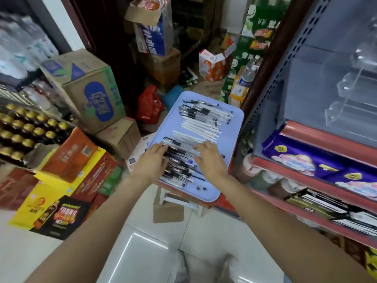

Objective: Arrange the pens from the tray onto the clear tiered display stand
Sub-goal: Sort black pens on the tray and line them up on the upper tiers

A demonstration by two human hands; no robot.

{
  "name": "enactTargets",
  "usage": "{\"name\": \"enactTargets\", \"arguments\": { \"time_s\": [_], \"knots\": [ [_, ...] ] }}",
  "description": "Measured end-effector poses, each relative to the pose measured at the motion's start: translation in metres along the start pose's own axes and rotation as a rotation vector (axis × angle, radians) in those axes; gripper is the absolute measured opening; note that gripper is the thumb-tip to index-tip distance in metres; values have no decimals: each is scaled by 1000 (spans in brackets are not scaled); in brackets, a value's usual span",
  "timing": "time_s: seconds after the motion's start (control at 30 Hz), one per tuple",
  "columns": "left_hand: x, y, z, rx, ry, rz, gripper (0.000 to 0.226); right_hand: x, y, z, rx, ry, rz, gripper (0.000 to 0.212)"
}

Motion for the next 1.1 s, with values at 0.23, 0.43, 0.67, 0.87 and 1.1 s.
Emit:
{"name": "enactTargets", "arguments": {
  "time_s": [0.23, 0.43, 0.67, 0.87, 1.1],
  "knots": [
    [12, -1, -16, 53, 83, -8, 48, 11, 10, -18, 41, 34, 128, 32],
    [26, 3, -24, 17, 81, 123, 45, 23, 10, -24, 102, -70, 229, 27],
    [28, 2, -34, 0, 75, 243, 38, 38, 12, -29, 143, -107, 400, 22],
    [26, -2, -50, -83, -3, 223, 32, 38, 14, -31, 137, -159, 480, 26],
    [29, 7, -80, -43, -25, 253, 30, 22, 6, -35, 97, 69, 194, 18]
  ]
}}
Point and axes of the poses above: each hand's wrist, its own z-axis away from the middle knuckle, its own y-axis out of the palm, x = y × z, the point moved 3 cm from there along -z, towards the middle knuckle, and after that the axes turned 12 degrees about -x, right-handed, at the moved point
